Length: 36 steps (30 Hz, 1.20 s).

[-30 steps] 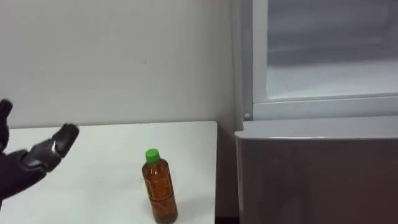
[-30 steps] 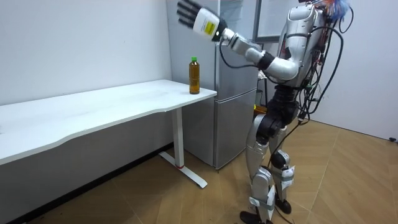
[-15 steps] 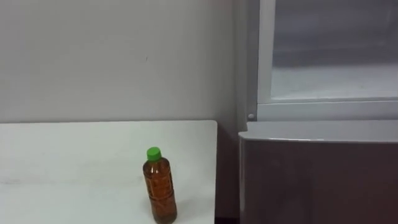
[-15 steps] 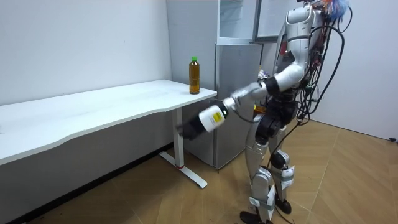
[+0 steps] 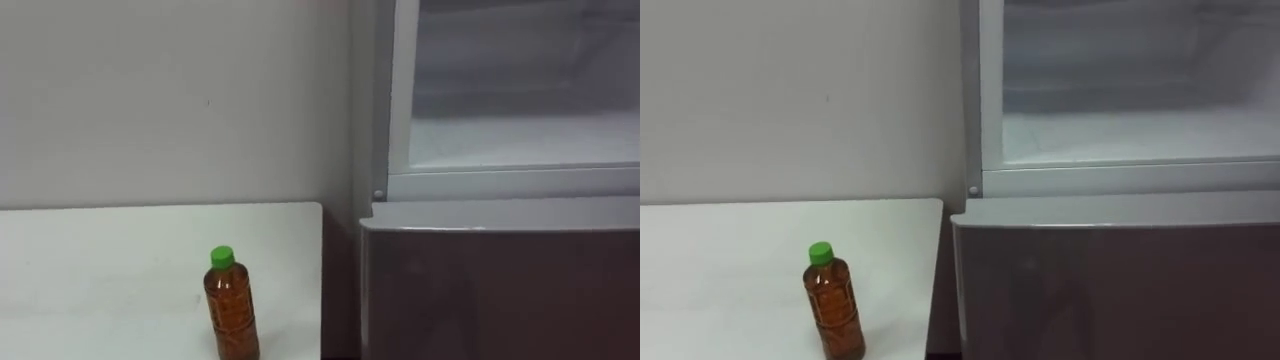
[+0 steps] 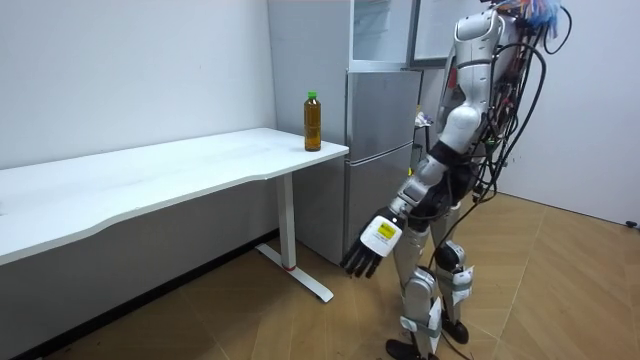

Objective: Put the bottle in the upper fridge

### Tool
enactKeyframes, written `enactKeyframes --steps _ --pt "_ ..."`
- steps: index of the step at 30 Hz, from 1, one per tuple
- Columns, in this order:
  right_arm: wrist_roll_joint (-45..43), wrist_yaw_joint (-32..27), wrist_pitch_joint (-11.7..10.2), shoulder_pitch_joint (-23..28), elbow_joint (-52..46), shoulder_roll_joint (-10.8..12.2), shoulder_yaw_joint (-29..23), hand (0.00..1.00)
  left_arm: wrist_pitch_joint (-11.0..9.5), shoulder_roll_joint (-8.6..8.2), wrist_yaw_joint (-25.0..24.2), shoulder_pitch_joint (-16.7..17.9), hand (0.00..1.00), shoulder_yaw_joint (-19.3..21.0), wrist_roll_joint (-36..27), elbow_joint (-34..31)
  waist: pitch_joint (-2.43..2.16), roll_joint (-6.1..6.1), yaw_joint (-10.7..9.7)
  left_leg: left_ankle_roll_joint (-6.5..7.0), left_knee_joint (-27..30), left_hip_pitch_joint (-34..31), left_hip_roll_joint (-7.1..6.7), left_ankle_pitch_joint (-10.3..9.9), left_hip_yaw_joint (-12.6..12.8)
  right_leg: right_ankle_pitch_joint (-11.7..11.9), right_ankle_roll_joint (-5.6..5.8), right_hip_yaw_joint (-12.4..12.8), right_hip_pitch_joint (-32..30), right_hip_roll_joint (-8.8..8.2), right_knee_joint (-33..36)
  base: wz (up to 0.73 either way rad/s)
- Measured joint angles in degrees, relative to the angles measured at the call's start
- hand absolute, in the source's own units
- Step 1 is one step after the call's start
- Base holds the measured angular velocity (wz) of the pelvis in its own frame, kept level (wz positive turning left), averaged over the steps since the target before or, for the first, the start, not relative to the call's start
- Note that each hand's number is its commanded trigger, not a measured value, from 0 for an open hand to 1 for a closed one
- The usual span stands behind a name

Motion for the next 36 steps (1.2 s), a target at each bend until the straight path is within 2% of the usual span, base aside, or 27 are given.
enactKeyframes --steps 3,8,11,16,23,31,36 --pt "1.0 1.3 0.1 -0.6 0.4 0.0 0.3 0.00 0.8 0.01 -1.2 -0.3 0.00 -1.4 3.9 4.2 -0.04 -0.33 -0.8 0.03 0.1 -0.1 -0.17 0.0 0.0 0.0 0.02 0.5 0.0 -0.01 -0.4 -0.01" --pt "1.5 1.3 0.1 -0.4 0.4 0.2 1.3 0.00 1.6 0.07 -2.3 -0.3 0.00 -3.4 9.2 5.2 -0.02 -1.19 -1.0 0.11 0.3 -0.6 -0.21 0.0 0.0 0.0 0.09 0.5 -0.2 -0.04 -0.6 0.01" --pt "1.6 1.1 0.1 -0.6 0.4 0.2 1.3 0.00 1.6 0.11 -2.6 -0.4 0.00 -3.8 11.3 5.1 -0.03 -1.14 -1.7 0.13 0.6 -0.6 -0.26 -0.1 0.0 -0.1 0.13 0.5 -0.2 -0.08 -0.6 0.00" --pt "3.2 -0.2 0.1 -1.1 0.4 0.2 2.8 0.00 2.8 0.41 -2.9 -1.3 0.00 -5.0 11.8 5.0 -0.06 -1.13 -2.5 0.12 0.3 -0.6 -0.34 -0.1 0.0 -0.1 0.22 0.6 -0.3 -0.08 -0.7 0.00" --pt "5.5 0.0 0.8 -2.0 1.8 0.2 3.5 0.00 4.8 1.85 -6.2 -2.1 0.00 -7.0 11.8 5.1 -0.07 -1.17 -3.2 0.12 0.0 -0.2 -0.37 0.0 0.0 -0.2 0.25 0.7 -0.1 -0.08 -0.7 0.00" --pt "5.8 -0.3 0.8 -2.0 2.4 0.2 3.5 0.00 5.1 2.12 -6.5 -2.2 0.00 -6.9 14.4 4.9 -0.09 -1.16 -3.5 0.13 0.0 -0.2 -0.40 -0.1 0.2 -0.2 0.27 0.8 -0.2 -0.11 -0.8 0.00" --pt "5.2 -0.6 0.6 -2.4 2.4 0.2 3.6 0.00 4.6 1.88 -5.9 -2.1 0.00 -6.8 14.9 4.9 -0.18 -1.12 -3.4 0.12 0.0 -0.1 -0.40 0.0 0.3 -0.2 0.27 0.8 -0.2 -0.11 -0.7 0.00"
